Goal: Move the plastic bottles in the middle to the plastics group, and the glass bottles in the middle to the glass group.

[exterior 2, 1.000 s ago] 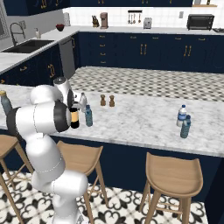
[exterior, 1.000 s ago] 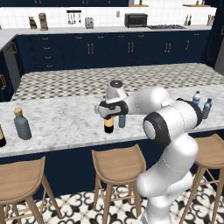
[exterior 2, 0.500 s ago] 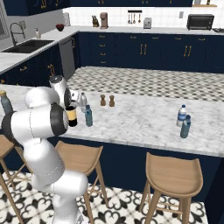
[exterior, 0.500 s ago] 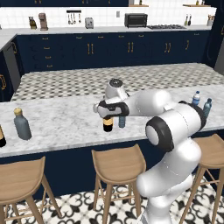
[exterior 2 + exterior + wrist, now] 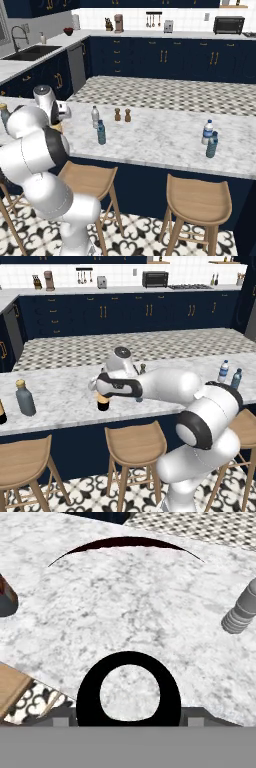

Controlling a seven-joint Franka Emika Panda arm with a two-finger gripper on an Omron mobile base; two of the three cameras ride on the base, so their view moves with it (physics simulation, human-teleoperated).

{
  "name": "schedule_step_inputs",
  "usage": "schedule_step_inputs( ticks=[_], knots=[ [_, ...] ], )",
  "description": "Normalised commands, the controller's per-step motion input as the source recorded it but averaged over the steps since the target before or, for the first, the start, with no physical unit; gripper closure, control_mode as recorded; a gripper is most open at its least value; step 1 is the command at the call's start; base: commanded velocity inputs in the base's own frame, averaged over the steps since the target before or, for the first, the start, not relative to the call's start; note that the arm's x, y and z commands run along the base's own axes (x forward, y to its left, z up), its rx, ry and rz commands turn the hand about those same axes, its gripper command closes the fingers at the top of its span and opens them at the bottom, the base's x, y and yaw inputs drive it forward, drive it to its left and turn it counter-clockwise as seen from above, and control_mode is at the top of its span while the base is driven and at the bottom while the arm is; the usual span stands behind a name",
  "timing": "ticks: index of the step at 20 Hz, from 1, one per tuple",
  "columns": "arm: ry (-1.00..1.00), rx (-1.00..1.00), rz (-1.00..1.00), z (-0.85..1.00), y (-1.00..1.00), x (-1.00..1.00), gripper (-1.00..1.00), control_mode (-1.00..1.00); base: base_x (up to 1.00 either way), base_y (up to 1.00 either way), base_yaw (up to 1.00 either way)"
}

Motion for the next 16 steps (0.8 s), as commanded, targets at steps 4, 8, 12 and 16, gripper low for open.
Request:
schedule_step_inputs(
  ticks=[4,8,12,16],
  knots=[
    [0.0,0.0,0.32,0.1,0.95,-0.16,1.0,-1.0,0.0,0.0,0.0],
    [0.0,0.0,0.24,0.0,0.89,-0.03,1.0,-1.0,0.0,0.0,0.0],
    [0.0,-0.02,0.1,0.0,0.66,0.0,1.0,-1.0,0.0,0.0,0.0],
    [0.0,-0.02,0.01,0.0,0.43,0.03,1.0,-1.0,0.0,0.0,0.0]
  ],
)
